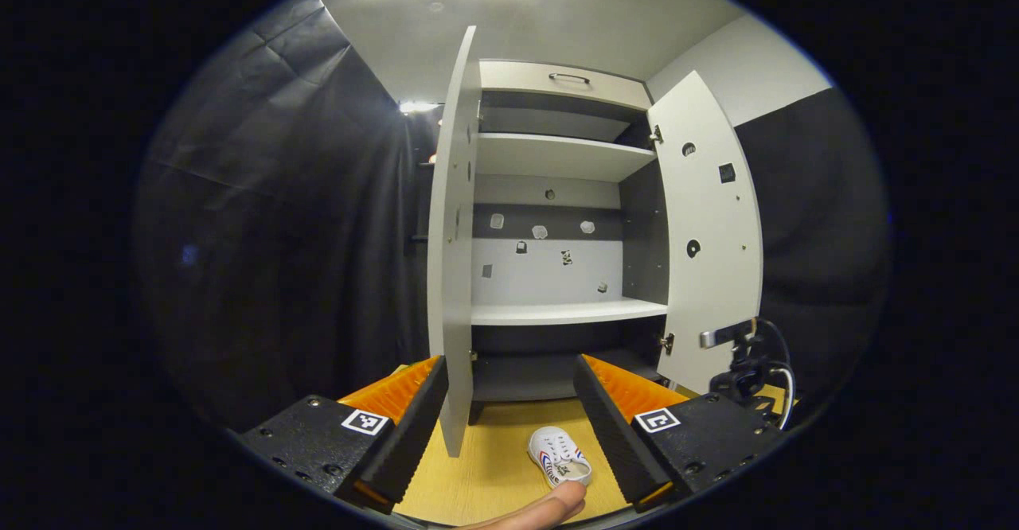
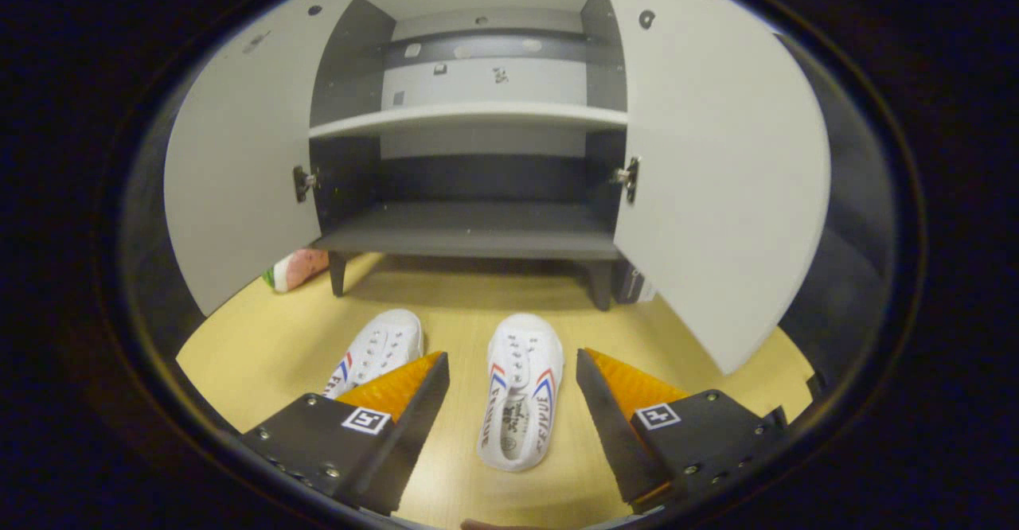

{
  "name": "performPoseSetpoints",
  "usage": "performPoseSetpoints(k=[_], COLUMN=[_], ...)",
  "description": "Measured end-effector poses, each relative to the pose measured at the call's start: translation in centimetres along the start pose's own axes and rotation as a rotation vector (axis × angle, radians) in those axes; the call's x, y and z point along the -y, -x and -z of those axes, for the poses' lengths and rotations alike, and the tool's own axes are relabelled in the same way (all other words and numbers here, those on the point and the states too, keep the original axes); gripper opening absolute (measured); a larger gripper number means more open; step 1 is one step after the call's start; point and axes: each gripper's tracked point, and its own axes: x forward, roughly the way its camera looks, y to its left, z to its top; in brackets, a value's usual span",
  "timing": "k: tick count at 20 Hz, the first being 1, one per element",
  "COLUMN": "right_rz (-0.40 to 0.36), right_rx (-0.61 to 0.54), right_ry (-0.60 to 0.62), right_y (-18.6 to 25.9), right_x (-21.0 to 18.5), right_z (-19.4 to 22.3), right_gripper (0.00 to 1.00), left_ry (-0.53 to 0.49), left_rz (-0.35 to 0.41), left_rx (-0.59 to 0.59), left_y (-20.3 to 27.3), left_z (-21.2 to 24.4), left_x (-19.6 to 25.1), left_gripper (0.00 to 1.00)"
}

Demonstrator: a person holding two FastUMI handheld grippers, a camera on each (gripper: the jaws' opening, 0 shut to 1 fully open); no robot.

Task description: Grab one shoe with the right hand and put it into the shoe cabinet, grab the other shoe with the left hand and put it into the shoe cabinet; then close the right door with the right hand and the left door with the left hand.

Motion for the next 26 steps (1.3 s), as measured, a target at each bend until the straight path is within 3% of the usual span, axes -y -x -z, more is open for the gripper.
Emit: performPoseSetpoints(k=[5, 7, 9, 10, 12, 15, 16, 22, 26], right_rz=[-0.034, -0.019, 0.035, 0.066, 0.057, 0.034, 0.025, -0.061, -0.079], right_rx=[-0.105, -0.154, -0.185, -0.177, -0.169, -0.129, -0.104, 0.016, 0.092], right_ry=[-0.032, -0.072, -0.064, -0.075, -0.129, -0.131, -0.148, -0.235, -0.243], right_y=[-2.7, -3.9, -5.2, -5.9, -6.9, -6.3, -7.3, -7.2, -5.8], right_x=[-2.3, -2.6, -1.8, -1.0, -1.2, -1.2, -0.3, -0.4, -0.2], right_z=[4.1, 5.8, 6.9, 6.9, 6.7, 5.7, 6.4, 5.4, 4.2], right_gripper=[0.95, 0.73, 0.71, 0.57, 0.31, 0.31, 0.02, 0.00, 0.00], left_ry=[0.026, 0.042, 0.031, 0.028, 0.039, 0.052, 0.047, 0.024, 0.014], left_rz=[0.022, 0.016, 0.005, 0.006, 0.020, 0.054, 0.063, 0.084, 0.077], left_rx=[-0.063, -0.087, -0.084, -0.075, -0.057, -0.058, -0.061, -0.052, -0.038], left_y=[-0.8, -1.1, -1.4, -1.4, -1.4, -1.3, -1.3, -1.2, -1.3], left_z=[2.9, 3.8, 3.9, 3.7, 3.4, 3.9, 4.0, 4.1, 4.0], left_x=[0.2, -0.2, -0.6, -0.7, -0.3, 0.9, 1.2, 1.8, 1.3], left_gripper=[0.96, 0.97, 0.97, 0.97, 0.97, 0.97, 0.96, 0.97, 0.97])
